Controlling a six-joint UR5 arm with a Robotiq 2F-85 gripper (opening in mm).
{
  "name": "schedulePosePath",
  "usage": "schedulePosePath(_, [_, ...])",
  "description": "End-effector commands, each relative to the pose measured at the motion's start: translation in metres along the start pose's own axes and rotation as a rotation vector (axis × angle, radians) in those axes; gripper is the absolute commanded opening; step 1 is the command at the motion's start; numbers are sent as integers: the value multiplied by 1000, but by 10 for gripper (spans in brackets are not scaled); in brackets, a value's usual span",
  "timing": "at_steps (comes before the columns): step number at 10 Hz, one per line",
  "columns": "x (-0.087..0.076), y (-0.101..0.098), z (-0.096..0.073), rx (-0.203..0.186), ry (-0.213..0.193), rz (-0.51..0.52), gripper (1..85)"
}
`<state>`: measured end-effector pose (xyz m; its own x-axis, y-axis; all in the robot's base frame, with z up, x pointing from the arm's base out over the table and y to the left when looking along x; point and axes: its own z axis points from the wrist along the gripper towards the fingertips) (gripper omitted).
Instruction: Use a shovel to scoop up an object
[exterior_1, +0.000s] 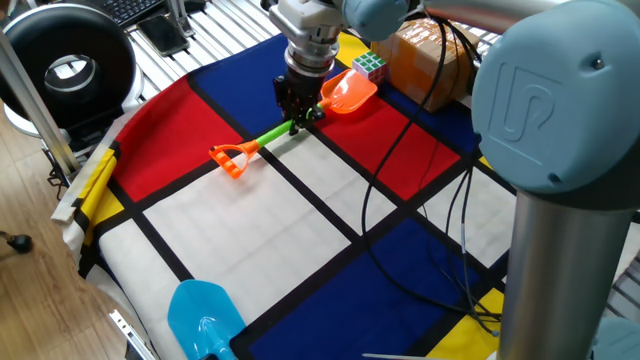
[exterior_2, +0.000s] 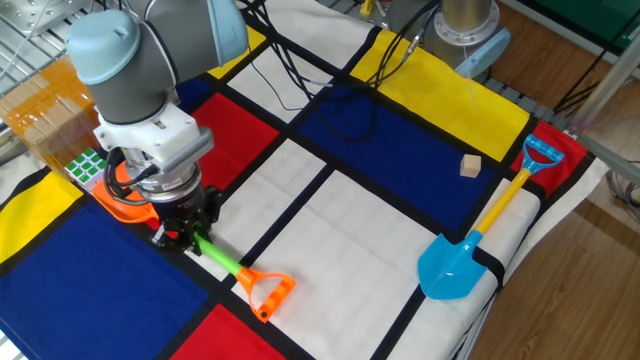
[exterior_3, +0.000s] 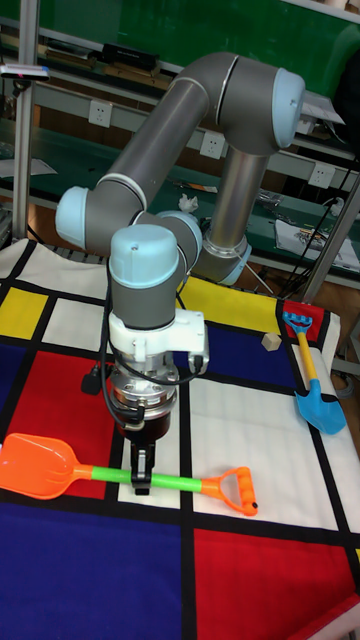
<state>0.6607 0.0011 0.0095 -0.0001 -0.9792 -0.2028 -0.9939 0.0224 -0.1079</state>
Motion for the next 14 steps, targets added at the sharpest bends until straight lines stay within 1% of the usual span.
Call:
schedulePosePath(1, [-1,-14,-2,51,-11,30,10])
schedulePosePath(3, [0,-15,-2,57,-6,28,10])
schedulePosePath(5, [-3,-12,-2,42,-15,24,10])
schedulePosePath(6, [-8,-11,-8,31,-27,26,10])
schedulePosePath(8, [-18,-13,-26,13,-33,21,10])
schedulePosePath(10, [-24,-16,-52,-12,-33,4,10])
schedulePosePath(11, [-27,-17,-61,-16,-36,0,10])
schedulePosePath(13, [-34,-19,-71,-19,-53,3,10])
schedulePosePath(14, [-34,-20,-82,-24,-51,7,10])
